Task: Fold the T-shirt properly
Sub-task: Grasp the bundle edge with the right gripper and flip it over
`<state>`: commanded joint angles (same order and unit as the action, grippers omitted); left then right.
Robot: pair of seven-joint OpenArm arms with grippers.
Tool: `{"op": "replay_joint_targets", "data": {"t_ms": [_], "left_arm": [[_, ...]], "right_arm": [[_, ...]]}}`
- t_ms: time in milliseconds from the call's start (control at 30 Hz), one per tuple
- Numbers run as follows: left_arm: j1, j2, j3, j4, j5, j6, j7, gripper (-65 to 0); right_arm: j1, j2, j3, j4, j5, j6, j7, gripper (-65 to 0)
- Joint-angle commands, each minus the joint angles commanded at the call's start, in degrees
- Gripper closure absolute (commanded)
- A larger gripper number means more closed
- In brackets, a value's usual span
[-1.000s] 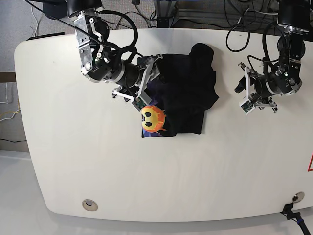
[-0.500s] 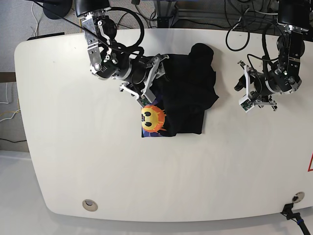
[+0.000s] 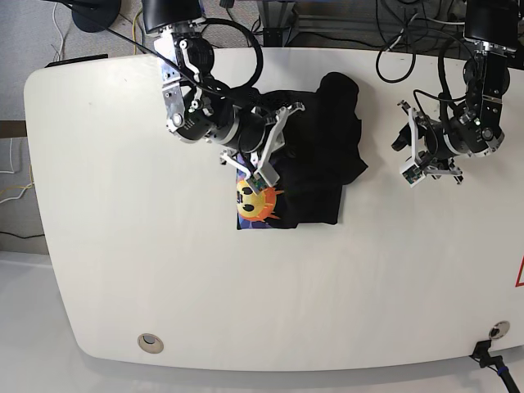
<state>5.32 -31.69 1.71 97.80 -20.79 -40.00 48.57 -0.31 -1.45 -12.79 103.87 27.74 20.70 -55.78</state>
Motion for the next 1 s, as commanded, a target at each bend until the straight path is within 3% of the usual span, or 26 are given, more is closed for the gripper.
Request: {"op": "replay_joint_targets", "data": {"t_ms": [167,367,633,733,900,1000], "left_arm": [[0.0,0.0,0.09,0.0,0.0,0.0,0.0,-21.3],[0.0,0.0,0.09,0.0,0.0,0.0,0.0,-21.3],[-0.18,-0.35,-0.09,0.09,0.0,0.0,0.0,-21.3],[-0.35,-0.35,-0.09,0.09,0.0,0.0,0.0,-21.3],[-1.14,-0.35,0.0,0.18,0.0,0.0,0.0,-21.3],[-1.58,-0.35,0.0,0.18,0.0,0.0,0.0,-21.3]], "right_arm": [[5.8,-4.57,0.0,-1.05,-0.18,0.0,-1.85,0.0],[12.22,-7.55,0.0,-10.55,0.0,0.0,-0.7,0.0],[19.16,-7.55,-7.56,-22.86,0.26,0.0,11.78,0.0],[22.15,-7.55,-8.7,-26.11,5.19,0.0,14.33,0.0],[24.88,-7.55,-8.62,-26.99,8.53,0.0,17.76,-25.3],[25.58,-7.55,-8.62,-26.81,8.53,0.0,17.67,-35.2]]}}
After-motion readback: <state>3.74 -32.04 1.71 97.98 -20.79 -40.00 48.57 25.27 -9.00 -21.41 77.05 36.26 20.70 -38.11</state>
